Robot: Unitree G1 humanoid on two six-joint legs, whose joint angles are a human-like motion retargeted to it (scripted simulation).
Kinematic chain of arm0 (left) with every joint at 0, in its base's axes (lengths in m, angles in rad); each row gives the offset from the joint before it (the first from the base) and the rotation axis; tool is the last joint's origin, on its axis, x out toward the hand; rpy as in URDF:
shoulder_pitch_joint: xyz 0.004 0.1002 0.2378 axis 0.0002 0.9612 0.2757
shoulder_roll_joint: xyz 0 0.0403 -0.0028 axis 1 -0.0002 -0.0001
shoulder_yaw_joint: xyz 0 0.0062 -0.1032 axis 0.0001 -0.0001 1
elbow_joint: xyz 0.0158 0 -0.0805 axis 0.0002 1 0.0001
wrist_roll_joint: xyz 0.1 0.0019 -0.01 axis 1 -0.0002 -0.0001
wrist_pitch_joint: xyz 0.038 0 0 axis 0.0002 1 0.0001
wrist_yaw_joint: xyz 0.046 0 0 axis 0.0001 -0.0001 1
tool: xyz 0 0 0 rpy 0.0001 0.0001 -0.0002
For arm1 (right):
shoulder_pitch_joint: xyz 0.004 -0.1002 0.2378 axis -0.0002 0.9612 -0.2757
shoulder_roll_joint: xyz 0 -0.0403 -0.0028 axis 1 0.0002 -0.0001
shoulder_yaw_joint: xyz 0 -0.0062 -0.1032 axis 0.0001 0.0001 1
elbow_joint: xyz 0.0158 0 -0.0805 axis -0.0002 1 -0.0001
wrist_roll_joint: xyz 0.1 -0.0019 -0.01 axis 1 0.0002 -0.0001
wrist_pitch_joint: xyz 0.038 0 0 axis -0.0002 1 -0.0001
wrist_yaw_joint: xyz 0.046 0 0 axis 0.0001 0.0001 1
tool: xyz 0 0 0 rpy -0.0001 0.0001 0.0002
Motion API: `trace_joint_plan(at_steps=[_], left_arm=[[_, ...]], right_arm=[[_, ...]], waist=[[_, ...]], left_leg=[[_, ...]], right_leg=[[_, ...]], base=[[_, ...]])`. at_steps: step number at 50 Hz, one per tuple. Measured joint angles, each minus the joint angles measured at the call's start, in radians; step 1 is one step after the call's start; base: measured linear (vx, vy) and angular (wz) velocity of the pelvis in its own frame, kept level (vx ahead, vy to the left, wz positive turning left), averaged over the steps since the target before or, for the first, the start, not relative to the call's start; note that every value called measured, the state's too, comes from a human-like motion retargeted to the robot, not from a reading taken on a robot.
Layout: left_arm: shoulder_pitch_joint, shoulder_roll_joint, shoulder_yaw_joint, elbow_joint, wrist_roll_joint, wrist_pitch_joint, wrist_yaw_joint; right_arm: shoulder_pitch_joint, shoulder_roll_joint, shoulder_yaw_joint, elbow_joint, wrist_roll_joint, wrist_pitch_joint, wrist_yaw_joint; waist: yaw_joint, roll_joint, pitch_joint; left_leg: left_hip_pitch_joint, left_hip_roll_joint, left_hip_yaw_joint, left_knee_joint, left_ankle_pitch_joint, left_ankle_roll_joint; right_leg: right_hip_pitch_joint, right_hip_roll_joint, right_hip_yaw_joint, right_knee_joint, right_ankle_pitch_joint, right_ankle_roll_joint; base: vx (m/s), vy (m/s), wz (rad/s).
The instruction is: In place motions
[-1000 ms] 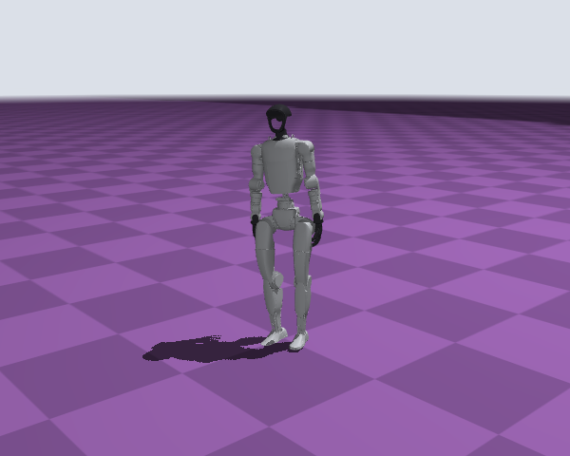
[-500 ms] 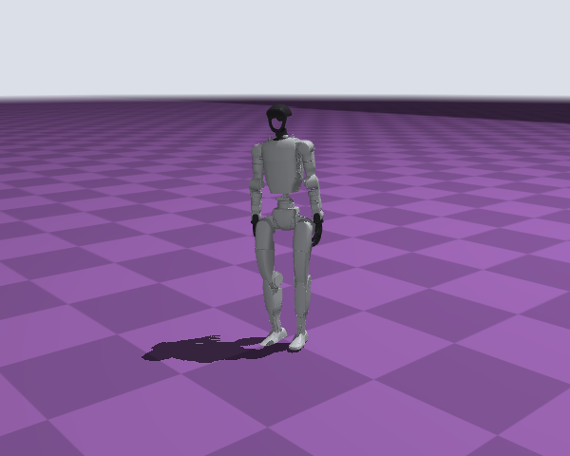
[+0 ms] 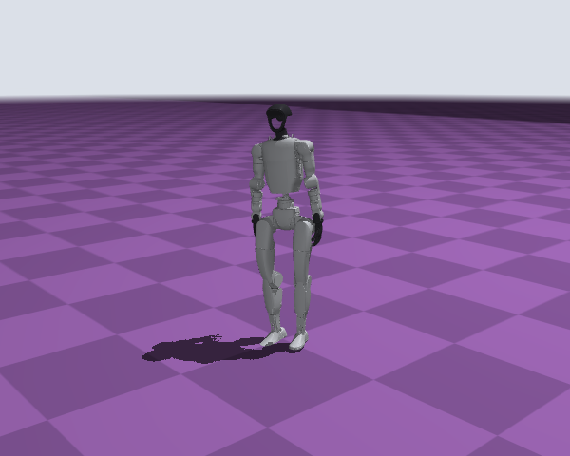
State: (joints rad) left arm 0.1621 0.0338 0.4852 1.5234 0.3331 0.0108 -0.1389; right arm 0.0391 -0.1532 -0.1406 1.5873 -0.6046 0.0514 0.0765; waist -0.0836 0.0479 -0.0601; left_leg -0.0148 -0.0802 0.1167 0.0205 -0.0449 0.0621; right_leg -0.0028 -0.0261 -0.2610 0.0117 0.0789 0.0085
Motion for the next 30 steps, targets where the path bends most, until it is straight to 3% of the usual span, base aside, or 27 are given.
trace_joint_plan(at_steps=[30], left_arm=[[-0.002,0.004,-0.004,0.001,-0.009,0.000,-0.002]], right_arm=[[-0.010,-0.002,0.009,-0.003,-0.007,-0.004,0.006]], waist=[[-0.005,-0.002,-0.005]], left_leg=[[0.006,-0.002,-0.006,-0.004,-0.002,0.002]], right_leg=[[0.003,-0.006,-0.008,0.001,0.012,0.002]], base=[[0.00,0.00,0.00]])
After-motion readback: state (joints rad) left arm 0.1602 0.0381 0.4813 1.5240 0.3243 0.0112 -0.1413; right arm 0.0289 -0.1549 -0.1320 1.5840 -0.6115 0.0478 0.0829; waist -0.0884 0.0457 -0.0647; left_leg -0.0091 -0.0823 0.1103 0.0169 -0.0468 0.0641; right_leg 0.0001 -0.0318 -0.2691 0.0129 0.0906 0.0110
